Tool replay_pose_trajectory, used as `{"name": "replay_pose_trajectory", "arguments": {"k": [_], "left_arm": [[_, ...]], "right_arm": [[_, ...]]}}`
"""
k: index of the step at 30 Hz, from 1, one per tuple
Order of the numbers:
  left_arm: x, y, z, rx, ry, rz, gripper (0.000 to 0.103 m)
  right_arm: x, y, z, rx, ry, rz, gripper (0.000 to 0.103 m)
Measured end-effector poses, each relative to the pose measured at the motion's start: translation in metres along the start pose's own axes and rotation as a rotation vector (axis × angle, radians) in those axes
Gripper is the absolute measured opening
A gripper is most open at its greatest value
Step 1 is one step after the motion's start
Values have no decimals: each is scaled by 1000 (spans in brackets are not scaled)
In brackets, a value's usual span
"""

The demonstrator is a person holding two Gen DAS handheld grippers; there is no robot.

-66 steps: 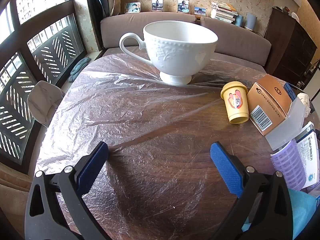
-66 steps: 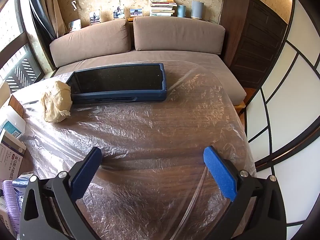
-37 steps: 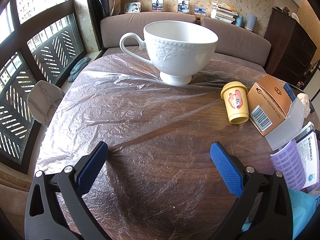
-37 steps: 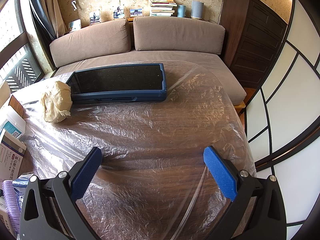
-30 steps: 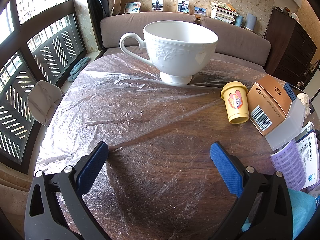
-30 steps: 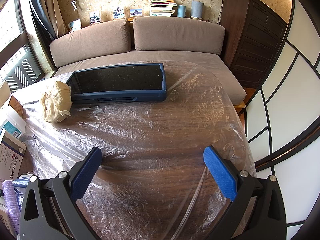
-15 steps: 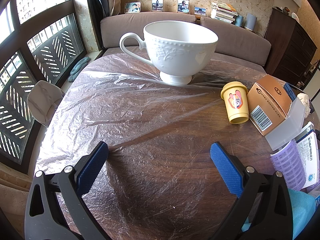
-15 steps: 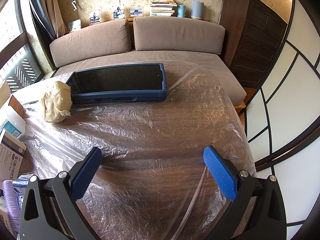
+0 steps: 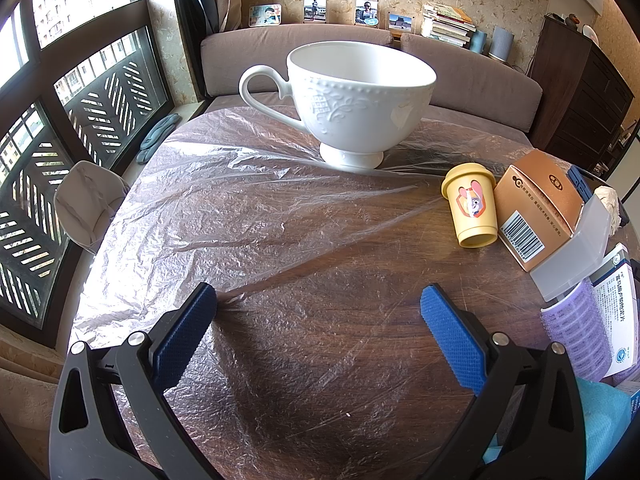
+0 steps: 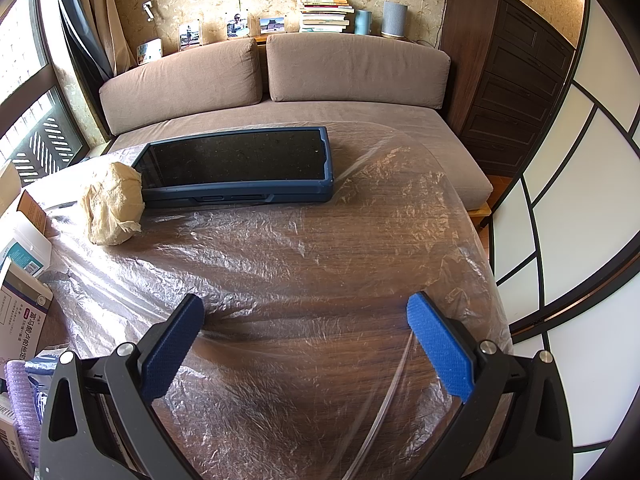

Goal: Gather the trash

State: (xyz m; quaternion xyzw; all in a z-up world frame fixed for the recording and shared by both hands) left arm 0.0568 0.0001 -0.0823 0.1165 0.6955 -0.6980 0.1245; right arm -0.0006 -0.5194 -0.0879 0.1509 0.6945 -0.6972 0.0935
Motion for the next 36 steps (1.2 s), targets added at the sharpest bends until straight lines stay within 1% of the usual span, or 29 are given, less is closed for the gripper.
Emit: {"name": "replay_pose_trajectory", "arguments": {"k": [36], "left_arm": [[1,2,-1,-1,0,0,102]], "right_arm": [[-2,-2,-7,5,1,0,99]]}}
Point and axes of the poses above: each gripper's, at about its wrist camera, not at the fingertips, and y roughly the way its jaws point, z to its right, x to its underside, the point moved 10 cm from there along y, roughly the way its jaws point, and after that the axes turned 15 degrees about -z, right-handed, at the moved point
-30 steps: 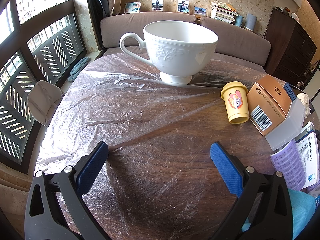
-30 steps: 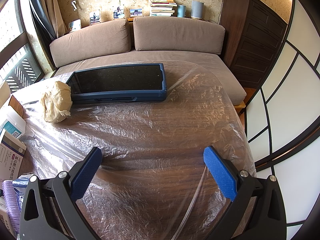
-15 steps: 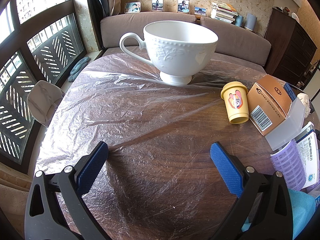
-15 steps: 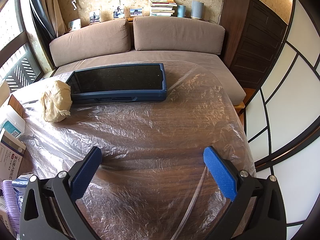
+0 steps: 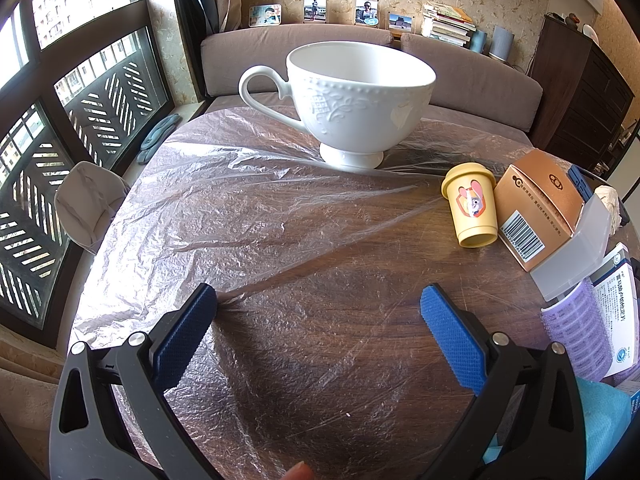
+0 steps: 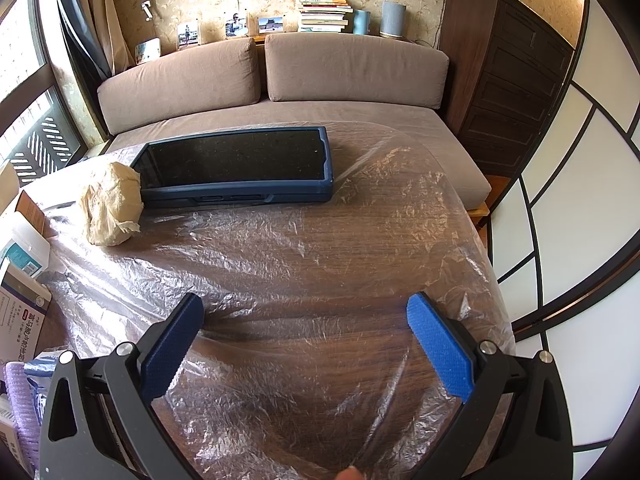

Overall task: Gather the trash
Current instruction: 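Grasp the blue paper bag with the left tool while the right tool grasps the crumpled tissue ball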

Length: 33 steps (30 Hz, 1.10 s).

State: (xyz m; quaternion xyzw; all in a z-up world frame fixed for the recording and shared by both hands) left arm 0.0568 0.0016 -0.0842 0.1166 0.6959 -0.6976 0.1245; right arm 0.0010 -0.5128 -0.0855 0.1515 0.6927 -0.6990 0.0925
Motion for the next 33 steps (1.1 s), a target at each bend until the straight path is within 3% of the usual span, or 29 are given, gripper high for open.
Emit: {"name": "replay_pose_trajectory", "arguments": {"k": [3,5,7,12,16,19,24,26,33], "left_arm": [[0,0,0,-2,8,-9,102],[3,-3,-5,10,-5,-50,102],[1,-28,-13,43,-54,3,102],[28,-89,17,213,29,82,102],[67,-110,62,376,80,43,102],[89,-103,88,517,64,-38,102],[98,-71,107,643,-47,-140,102],[101,-65,108,679,-89,-155,102],[99,-73,122,689,-32,-154,102]], "right_arm": [[0,-2,-3,0,10,-17,99],[-2,-14,1,4,40,26,99],[-4,-31,1,-4,46,69,99],[-21,-63,-39,-26,-50,155,99],[-31,-72,-75,-52,-118,182,99],[-38,-68,-95,-69,-151,176,99],[-42,-52,-115,-50,-172,153,99],[-44,-46,-117,-40,-174,148,96],[-48,-34,-135,-3,-231,144,94]]}}
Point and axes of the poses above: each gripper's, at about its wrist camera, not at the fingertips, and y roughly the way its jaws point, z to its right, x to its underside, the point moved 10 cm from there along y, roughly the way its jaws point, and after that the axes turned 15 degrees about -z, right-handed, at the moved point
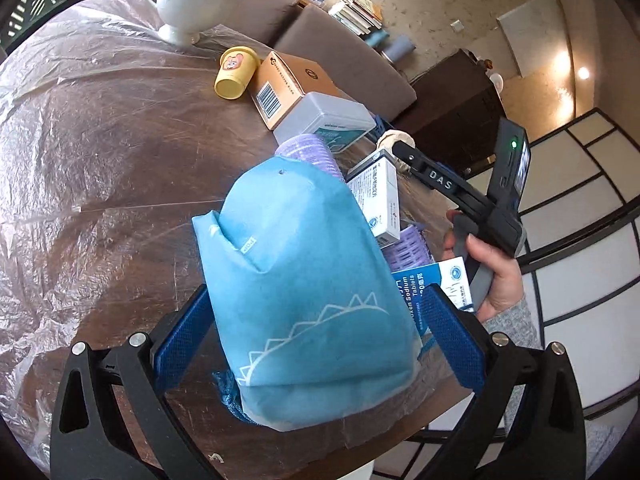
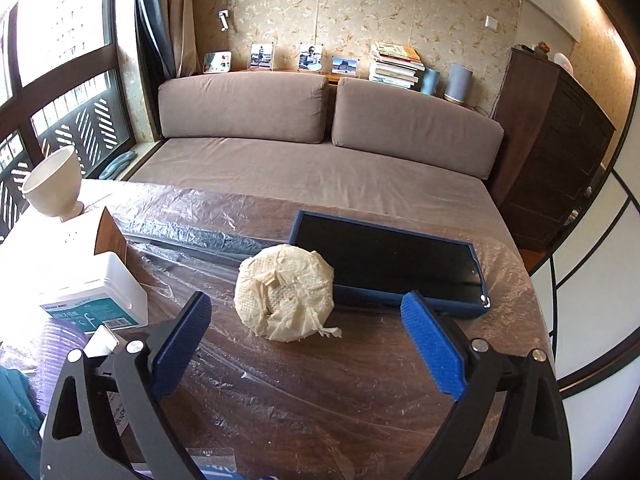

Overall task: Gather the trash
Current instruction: 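Grasp the blue paper bag with the left tool while the right tool grasps the crumpled tissue ball, then carry the blue bag and tissue ball off the table toward the white bin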

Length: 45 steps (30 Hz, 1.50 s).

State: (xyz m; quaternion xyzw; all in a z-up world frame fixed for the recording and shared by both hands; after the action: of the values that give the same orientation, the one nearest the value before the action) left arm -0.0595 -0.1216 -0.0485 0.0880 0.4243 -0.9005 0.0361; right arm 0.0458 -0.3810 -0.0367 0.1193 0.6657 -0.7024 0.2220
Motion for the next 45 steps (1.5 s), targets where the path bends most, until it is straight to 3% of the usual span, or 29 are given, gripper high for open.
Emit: {"name": "replay_pose_trajectory", "arguments": {"k": [2,6,8,11,13,19,30,37,45], "left_arm": [[0,3,1,-29,13,-2,102],[1,5,-1,-36,16,-28,86],[1,5,0,-49,30,-29,81],[2,4,1,-68,58,-34,71],[3,4,1,-90,81,-36,63],[0,13,-4,-121,107,-20,54],[-4,-4,-10,-121,75,34,52],[-2,-18,-12,-134,58,67,52],[11,-31,-8,-150,48,99,52]], "right_arm": [[-1,7,-6,13,-21,-18,89],[0,22,-13,23,-47,-65,75],[1,26,-16,18,-56,-83,62],[4,25,-16,17,-59,-84,50],[4,23,-16,6,-55,-82,50],[6,4,-13,-23,-37,-46,50],[28,-64,-3,-90,-1,52,50],[63,-100,1,-132,23,51,50],[126,-121,3,-144,50,1,50]]}}
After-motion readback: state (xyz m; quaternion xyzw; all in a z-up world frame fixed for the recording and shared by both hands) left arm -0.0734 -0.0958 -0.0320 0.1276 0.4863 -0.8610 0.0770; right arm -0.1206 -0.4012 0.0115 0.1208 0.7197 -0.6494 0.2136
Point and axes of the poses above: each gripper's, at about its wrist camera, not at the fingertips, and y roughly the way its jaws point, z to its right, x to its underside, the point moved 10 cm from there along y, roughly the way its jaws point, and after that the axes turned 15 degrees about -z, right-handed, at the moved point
